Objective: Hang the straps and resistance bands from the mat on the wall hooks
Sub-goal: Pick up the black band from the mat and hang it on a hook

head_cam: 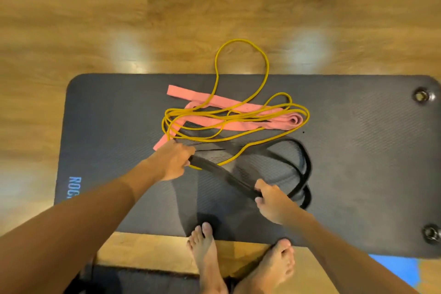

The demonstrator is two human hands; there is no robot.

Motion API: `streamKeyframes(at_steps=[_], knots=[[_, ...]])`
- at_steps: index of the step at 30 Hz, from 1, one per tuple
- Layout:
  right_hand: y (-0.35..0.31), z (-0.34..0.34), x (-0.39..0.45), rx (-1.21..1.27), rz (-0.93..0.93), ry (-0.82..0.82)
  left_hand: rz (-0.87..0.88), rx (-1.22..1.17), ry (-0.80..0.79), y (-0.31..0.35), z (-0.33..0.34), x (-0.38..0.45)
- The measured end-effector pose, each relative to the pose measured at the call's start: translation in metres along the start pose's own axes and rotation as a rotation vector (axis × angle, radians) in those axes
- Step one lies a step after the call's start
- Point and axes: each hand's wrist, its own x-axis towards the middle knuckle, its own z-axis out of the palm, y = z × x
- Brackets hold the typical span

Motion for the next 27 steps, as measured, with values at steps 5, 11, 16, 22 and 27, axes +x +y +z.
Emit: streamKeyframes(at_steps=[5,11,16,22,27], knots=[[-0.051,-0.077,-0.123,0.022,0.003,0.039,-0.091,-0.206,-0.144,0.034,-0.133,-0.074],[-0.132,-0.205,-0.298,0.049,-0.070,0.351,0.045,0.035,-0.035,0.061,-0.343,-0.202],[-0.229,-0.301,-0.451,0.225,-0.276,0.514,0.118,0.163,0.146,0.076,-0.518,-0.324],[-0.324,-0.365,-0.572,0.171,-0.523,0.606,0.325,-0.298,0.207,0.184,-0.602,-0.392],[-0.292,-0.383,-0.618,0.150,-0.295,0.620,0.406,-0.298,0.316,0.198,-0.652,-0.416]])
